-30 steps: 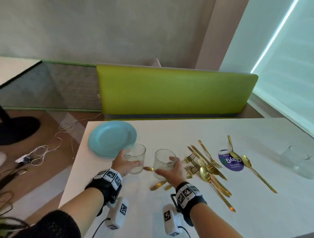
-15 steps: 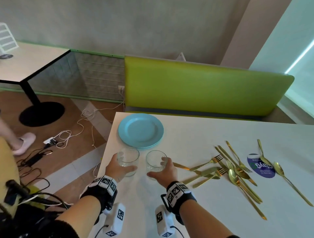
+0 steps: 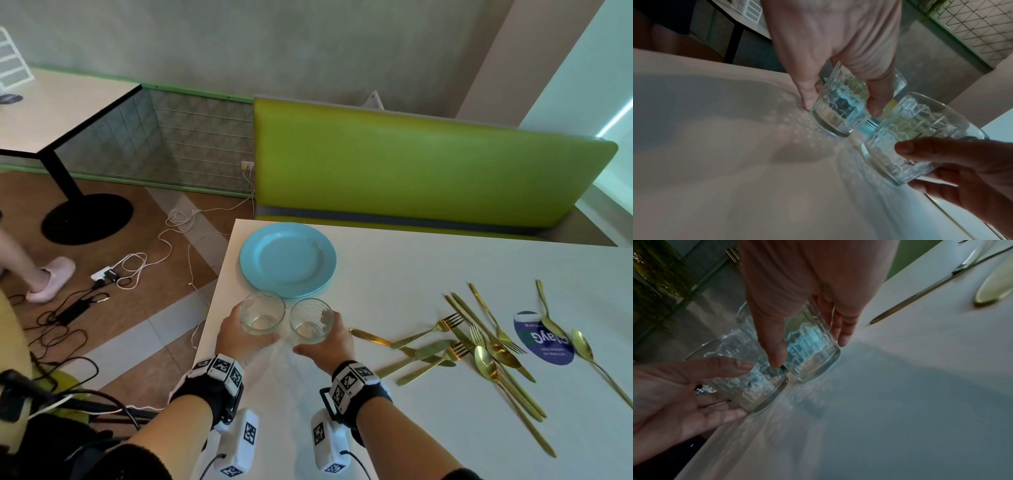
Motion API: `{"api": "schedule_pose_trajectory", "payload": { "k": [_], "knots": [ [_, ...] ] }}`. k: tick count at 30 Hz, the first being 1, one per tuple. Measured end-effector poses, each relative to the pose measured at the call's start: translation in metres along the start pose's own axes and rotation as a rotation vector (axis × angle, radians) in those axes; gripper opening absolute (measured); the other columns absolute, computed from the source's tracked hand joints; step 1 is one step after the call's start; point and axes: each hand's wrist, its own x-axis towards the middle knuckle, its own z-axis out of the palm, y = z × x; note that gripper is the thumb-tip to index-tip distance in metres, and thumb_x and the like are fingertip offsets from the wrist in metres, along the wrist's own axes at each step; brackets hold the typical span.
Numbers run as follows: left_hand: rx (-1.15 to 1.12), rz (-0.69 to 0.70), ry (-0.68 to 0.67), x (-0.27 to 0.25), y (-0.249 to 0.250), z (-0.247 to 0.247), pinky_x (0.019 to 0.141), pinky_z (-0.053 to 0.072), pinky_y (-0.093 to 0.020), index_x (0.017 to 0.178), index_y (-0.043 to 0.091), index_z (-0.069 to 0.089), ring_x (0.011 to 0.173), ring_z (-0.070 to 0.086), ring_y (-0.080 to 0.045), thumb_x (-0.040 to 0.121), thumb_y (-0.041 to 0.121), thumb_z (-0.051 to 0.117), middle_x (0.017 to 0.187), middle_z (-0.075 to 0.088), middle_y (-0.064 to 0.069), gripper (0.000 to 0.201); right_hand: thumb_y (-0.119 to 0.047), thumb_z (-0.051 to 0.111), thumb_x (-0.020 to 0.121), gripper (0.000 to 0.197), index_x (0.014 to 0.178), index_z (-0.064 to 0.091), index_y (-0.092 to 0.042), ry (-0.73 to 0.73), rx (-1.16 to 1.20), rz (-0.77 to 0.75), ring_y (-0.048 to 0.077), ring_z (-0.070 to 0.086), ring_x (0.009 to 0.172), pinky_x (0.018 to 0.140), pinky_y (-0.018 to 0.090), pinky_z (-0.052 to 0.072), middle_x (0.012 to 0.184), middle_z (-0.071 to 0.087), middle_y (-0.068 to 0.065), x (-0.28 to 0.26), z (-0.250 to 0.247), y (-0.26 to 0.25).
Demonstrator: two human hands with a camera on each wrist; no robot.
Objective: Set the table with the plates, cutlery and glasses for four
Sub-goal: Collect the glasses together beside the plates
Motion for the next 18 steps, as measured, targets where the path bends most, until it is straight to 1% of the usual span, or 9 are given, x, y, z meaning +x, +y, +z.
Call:
{"api": "schedule_pose_trajectory", "payload": {
  "k": [1, 2, 5, 9, 11, 14, 16, 18],
  "knots": [
    [0.011, -0.01, 0.007, 0.005, -0.004, 0.0, 0.097, 0.05, -0.041, 0.122, 0.026, 0.055, 0.109, 0.061, -0.019, 0.031, 0.043, 0.089, 0.116, 0.066, 0.002, 0.099, -0.028, 0.086, 0.06, 0.089, 0.134, 0.038, -0.018, 0.001, -0.01, -0.004, 0.02, 0.05, 0.121, 0.098, 0.025, 0.039, 0.13, 0.054, 0.004, 0.003, 0.001, -0.002],
    [0.019, -0.011, 0.015, 0.012, -0.009, 0.001, 0.096, 0.051, -0.043, 0.121, 0.027, 0.055, 0.108, 0.062, -0.02, 0.03, 0.044, 0.087, 0.115, 0.066, 0.002, 0.099, -0.029, 0.086, 0.059, 0.09, 0.134, 0.038, -0.018, 0.001, -0.021, -0.005, 0.021, 0.048, 0.122, 0.1, 0.026, 0.039, 0.131, 0.053, 0.004, 0.006, 0.001, -0.003],
    [0.05, -0.002, 0.005, 0.026, -0.013, 0.004, 0.092, 0.053, -0.044, 0.118, 0.031, 0.056, 0.105, 0.064, -0.018, 0.03, 0.046, 0.088, 0.111, 0.068, 0.005, 0.094, -0.031, 0.086, 0.06, 0.092, 0.136, 0.036, -0.02, -0.003, -0.04, 0.005, 0.022, 0.045, 0.124, 0.103, 0.03, 0.038, 0.132, 0.047, 0.006, 0.013, 0.002, -0.008],
    [0.025, -0.013, 0.024, 0.035, -0.011, 0.006, 0.093, 0.053, -0.044, 0.117, 0.031, 0.056, 0.105, 0.065, -0.018, 0.031, 0.042, 0.087, 0.111, 0.069, 0.005, 0.092, -0.028, 0.085, 0.062, 0.092, 0.138, 0.034, -0.019, -0.016, -0.029, 0.014, 0.023, 0.044, 0.124, 0.102, 0.029, 0.038, 0.132, 0.045, 0.007, 0.02, 0.002, -0.013],
    [0.008, -0.013, 0.026, 0.039, -0.014, 0.008, 0.094, 0.052, -0.044, 0.118, 0.03, 0.057, 0.106, 0.065, -0.018, 0.032, 0.041, 0.088, 0.111, 0.069, 0.005, 0.092, -0.027, 0.085, 0.063, 0.091, 0.138, 0.034, -0.018, -0.026, -0.026, 0.018, 0.023, 0.045, 0.124, 0.101, 0.029, 0.038, 0.132, 0.046, 0.007, 0.024, 0.003, -0.016],
    [-0.012, -0.012, 0.034, 0.052, -0.025, 0.011, 0.092, 0.053, -0.046, 0.115, 0.03, 0.058, 0.105, 0.066, -0.019, 0.031, 0.046, 0.09, 0.11, 0.07, 0.005, 0.092, -0.025, 0.083, 0.066, 0.085, 0.136, 0.036, -0.016, -0.038, 0.004, 0.026, 0.023, 0.048, 0.122, 0.099, 0.028, 0.041, 0.131, 0.051, 0.007, 0.03, 0.005, -0.018],
    [-0.011, -0.019, 0.042, 0.053, -0.023, 0.01, 0.091, 0.054, -0.046, 0.114, 0.028, 0.059, 0.102, 0.066, -0.019, 0.03, 0.048, 0.09, 0.108, 0.07, 0.005, 0.092, -0.022, 0.081, 0.068, 0.081, 0.135, 0.037, -0.016, -0.038, 0.017, 0.032, 0.023, 0.051, 0.12, 0.098, 0.029, 0.044, 0.129, 0.055, 0.007, 0.032, 0.005, -0.019],
    [-0.008, -0.032, 0.048, 0.055, -0.026, 0.011, 0.091, 0.054, -0.045, 0.116, 0.026, 0.058, 0.101, 0.066, -0.019, 0.031, 0.048, 0.088, 0.108, 0.069, 0.003, 0.093, -0.02, 0.079, 0.071, 0.079, 0.136, 0.036, -0.018, -0.047, 0.029, 0.041, 0.023, 0.053, 0.119, 0.097, 0.029, 0.045, 0.128, 0.057, 0.008, 0.033, 0.004, -0.018]
  ]
}}
